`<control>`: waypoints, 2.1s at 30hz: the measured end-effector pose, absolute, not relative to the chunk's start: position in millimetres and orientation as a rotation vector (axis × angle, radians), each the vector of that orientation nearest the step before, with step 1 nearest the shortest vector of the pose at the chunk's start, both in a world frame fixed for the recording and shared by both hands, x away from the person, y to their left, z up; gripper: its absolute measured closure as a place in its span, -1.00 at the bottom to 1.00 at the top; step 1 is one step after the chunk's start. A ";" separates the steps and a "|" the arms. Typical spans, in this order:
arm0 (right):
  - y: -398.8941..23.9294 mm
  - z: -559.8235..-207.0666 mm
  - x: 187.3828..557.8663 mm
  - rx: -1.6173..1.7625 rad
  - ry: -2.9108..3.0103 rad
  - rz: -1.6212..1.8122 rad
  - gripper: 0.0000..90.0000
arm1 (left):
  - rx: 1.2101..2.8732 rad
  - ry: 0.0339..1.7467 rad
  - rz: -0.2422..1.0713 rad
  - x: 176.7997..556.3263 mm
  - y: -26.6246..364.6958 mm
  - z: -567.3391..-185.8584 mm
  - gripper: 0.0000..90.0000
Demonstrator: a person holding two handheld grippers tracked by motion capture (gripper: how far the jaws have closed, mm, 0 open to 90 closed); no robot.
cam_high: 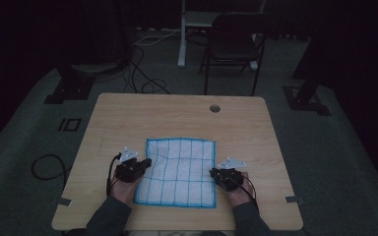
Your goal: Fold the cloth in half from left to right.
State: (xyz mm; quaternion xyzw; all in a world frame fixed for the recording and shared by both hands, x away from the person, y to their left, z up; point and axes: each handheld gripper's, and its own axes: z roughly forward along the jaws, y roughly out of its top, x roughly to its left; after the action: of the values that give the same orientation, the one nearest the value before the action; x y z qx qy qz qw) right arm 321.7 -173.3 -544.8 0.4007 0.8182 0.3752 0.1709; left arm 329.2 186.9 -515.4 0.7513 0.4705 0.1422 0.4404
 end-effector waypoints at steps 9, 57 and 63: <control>-173.4 -544.8 321.6 1.135 2.324 1.064 0.80 | 1.862 1.090 0.359 328.4 175.6 -498.8 0.95; -178.8 -541.3 320.8 1.126 2.300 1.089 0.66 | 1.879 0.873 0.232 341.0 94.6 -469.8 0.95; -189.5 -537.4 321.1 1.170 2.230 1.108 0.62 | 1.888 0.867 0.221 344.2 87.8 -470.8 0.95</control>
State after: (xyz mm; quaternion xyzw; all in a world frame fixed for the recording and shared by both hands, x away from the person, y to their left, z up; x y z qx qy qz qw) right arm 321.1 -189.5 -537.4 0.4172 0.7951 0.3952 0.1937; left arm 344.2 87.8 -470.8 0.7813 0.3590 0.0915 0.5023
